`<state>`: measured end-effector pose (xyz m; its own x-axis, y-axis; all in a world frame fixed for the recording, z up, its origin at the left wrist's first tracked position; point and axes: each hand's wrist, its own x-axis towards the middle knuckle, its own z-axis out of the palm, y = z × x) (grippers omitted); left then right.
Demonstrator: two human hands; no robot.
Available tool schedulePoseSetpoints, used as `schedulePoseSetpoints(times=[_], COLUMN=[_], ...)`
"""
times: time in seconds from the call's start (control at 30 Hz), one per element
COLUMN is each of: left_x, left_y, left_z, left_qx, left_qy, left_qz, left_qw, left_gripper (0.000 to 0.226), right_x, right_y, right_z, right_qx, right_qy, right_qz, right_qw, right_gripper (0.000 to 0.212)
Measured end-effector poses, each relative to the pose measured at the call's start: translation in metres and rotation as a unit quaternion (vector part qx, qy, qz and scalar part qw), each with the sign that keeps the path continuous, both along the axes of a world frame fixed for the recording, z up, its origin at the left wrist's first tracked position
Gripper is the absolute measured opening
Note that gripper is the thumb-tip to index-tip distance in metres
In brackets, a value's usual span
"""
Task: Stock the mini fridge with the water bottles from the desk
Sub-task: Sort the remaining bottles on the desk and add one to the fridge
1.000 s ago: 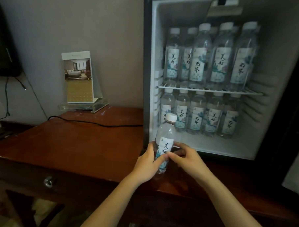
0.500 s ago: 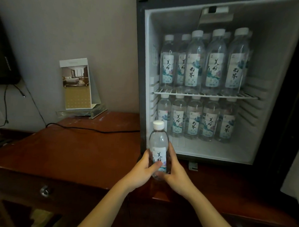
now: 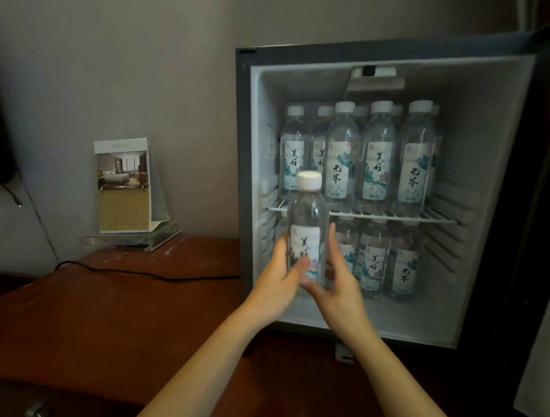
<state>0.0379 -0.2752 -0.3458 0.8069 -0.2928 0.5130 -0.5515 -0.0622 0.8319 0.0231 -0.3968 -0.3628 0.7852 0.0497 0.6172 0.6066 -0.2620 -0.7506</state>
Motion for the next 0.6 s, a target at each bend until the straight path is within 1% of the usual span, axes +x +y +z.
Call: schedulePoseSetpoints(times=[0.1,0.2,0.37,0.53,0.6], left_x=[0.017,0.032,0.049,0.065,0.070], left_y=[-0.007,-0.011,-0.015,-0.016,-0.017], left_z=[0.037,0.064,0.087,0.081,0.080], left_qx=[-0.021,-0.034,-0.040,-0.017,-0.019], left_qy=[-0.036,-0.062,-0.085,-0.072,-0.071], left_qz=[0.032,0.049,0.069,0.089,0.093], left_qw=[0.999,0.996,0.993,0.993,0.993], left_gripper=[0.058,0.060,0.058,0.061,0.061], right_x=[0.016,0.032,0.056,0.070,0.070], right_y=[0.002,0.004,0.010,0.011,0.011], right_z=[0.039,0.071,0.094,0.089,0.087], right_qx=[-0.017,-0.039,-0.057,-0.098,-0.102], right_qy=[-0.059,-0.097,-0.104,-0.076,-0.080], right_qz=[-0.041,-0.098,-0.186,-0.259,-0.272], right_qw=[0.997,0.990,0.975,0.958,0.954], right_gripper=[0.093,0.090,0.081,0.076,0.073])
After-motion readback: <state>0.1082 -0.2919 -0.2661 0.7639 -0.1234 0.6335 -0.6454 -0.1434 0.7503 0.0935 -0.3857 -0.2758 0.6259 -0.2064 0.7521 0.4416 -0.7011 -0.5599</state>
